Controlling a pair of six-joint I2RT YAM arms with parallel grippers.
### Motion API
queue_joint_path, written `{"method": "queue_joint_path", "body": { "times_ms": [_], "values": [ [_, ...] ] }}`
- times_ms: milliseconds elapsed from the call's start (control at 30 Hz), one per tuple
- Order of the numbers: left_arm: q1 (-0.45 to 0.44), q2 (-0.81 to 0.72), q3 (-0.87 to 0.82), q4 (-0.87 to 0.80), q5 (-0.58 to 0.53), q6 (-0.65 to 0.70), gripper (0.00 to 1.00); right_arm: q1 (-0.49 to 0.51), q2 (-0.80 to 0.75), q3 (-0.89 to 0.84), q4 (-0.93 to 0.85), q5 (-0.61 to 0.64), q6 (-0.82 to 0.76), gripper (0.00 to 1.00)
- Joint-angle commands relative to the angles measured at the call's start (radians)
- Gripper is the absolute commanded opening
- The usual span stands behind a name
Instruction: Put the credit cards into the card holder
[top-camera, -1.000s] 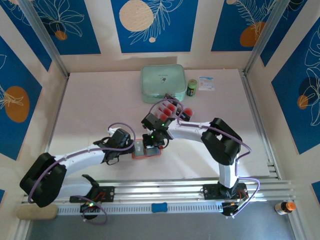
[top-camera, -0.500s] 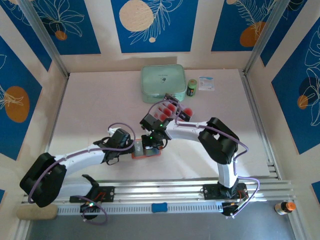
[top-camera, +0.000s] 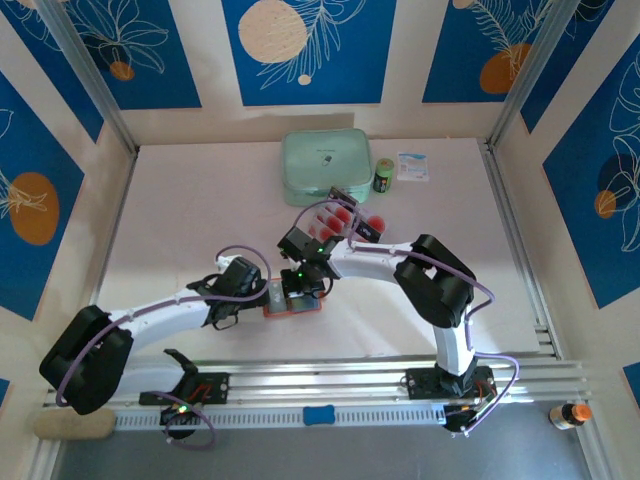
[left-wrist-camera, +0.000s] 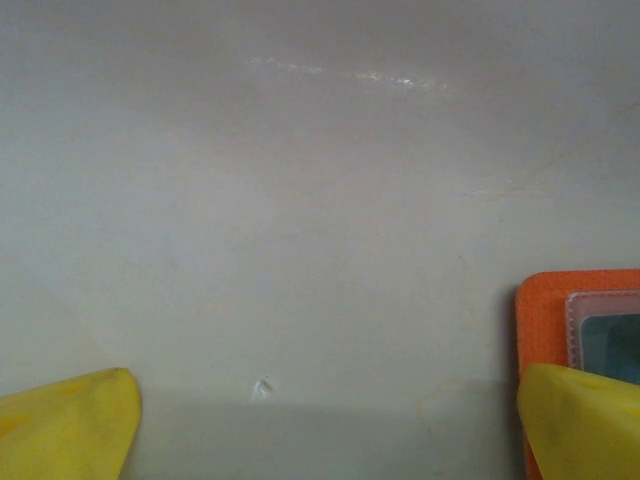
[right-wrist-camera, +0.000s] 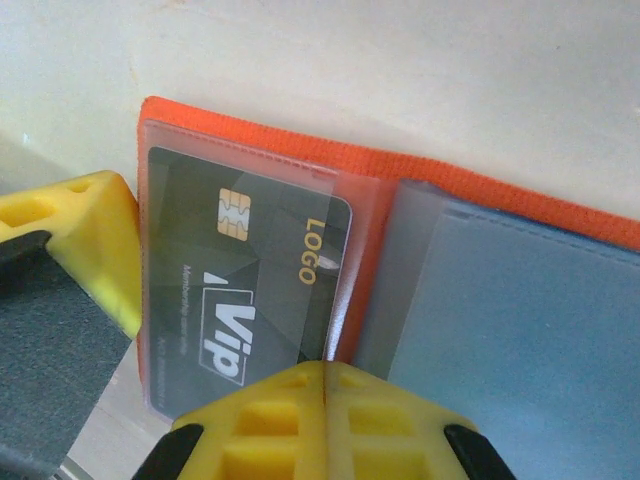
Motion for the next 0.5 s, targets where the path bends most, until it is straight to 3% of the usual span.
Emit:
{"method": "queue_joint_path", "body": {
  "times_ms": [0, 467],
  "values": [
    [0.011, 0.015, -0.013, 0.035, 0.016, -0.008, 0.97, 0.011, 0.024, 0.018, -0.014, -0.031, 0.003, 0.00],
    [0.011, 0.016, -0.013, 0.039, 0.021, -0.010, 0.97, 0.002, 0.028, -0.005, 0.055, -0.111, 0.051, 0.00]
  ]
}}
